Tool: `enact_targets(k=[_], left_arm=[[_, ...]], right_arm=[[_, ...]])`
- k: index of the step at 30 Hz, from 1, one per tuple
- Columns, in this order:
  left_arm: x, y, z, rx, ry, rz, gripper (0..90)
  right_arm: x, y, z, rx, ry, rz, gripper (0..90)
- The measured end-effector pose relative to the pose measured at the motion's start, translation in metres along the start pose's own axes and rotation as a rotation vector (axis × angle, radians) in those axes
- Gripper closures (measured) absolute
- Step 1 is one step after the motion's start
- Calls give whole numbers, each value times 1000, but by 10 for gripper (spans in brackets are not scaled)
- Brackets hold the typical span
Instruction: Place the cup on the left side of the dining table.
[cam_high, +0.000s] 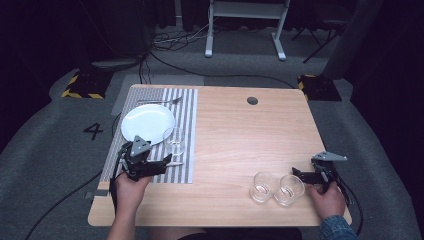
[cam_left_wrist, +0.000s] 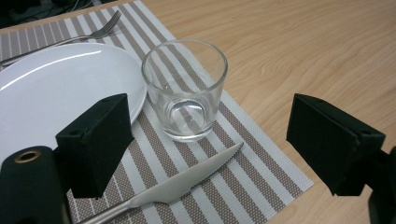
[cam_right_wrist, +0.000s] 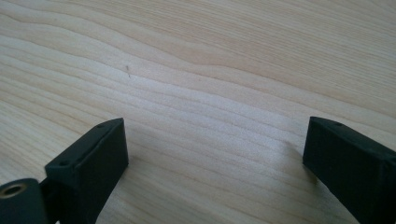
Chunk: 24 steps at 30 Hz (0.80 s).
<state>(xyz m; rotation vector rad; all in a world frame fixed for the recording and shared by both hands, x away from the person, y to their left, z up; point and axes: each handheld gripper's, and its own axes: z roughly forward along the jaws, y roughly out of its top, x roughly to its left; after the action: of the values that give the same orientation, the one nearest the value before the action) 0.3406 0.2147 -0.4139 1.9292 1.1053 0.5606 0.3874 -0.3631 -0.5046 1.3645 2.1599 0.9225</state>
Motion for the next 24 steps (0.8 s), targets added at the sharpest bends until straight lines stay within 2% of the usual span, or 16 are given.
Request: enact_targets(k=[4, 15, 24], left_arm=[[2, -8, -10, -14, -11, -29, 143], [7, -32, -37, -9, 1, -60, 139], [9, -50, -50, 29, 22, -84, 133]], right_arm=[[0, 0, 0, 0, 0, 0, 70], [0, 0, 0, 0, 1, -1, 70], [0, 0, 0, 0, 1, -1, 70]])
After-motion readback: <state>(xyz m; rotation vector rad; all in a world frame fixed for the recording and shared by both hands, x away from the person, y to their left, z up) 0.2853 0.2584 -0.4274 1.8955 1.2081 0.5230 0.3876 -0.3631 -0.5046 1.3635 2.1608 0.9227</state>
